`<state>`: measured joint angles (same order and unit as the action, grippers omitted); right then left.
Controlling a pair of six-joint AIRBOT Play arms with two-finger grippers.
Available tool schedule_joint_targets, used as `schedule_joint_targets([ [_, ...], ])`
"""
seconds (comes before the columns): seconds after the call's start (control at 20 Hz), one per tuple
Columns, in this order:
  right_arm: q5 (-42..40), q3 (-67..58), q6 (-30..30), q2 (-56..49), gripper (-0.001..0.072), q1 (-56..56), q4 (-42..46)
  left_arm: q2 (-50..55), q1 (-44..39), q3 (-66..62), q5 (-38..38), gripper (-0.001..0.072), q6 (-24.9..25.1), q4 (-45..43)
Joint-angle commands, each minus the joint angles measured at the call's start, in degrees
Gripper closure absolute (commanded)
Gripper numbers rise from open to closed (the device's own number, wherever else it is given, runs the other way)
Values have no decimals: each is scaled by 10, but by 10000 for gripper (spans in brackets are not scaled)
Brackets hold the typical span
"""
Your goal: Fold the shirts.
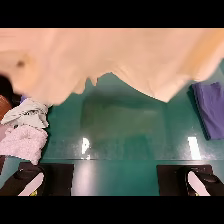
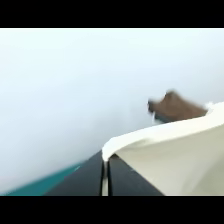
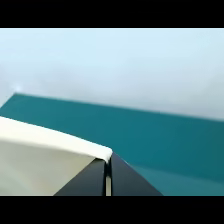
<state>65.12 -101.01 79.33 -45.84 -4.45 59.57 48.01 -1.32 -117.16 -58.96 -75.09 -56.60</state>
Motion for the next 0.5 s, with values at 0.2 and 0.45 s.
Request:
schedule_joint_targets([
  [0.2, 96, -113, -1, -31, 698, -95, 0, -11, 1, 27, -8, 682, -39, -54],
  [0.45, 243, -99, 17, -193, 698, -73, 2, 144, 1, 94, -171, 681, -57, -134],
])
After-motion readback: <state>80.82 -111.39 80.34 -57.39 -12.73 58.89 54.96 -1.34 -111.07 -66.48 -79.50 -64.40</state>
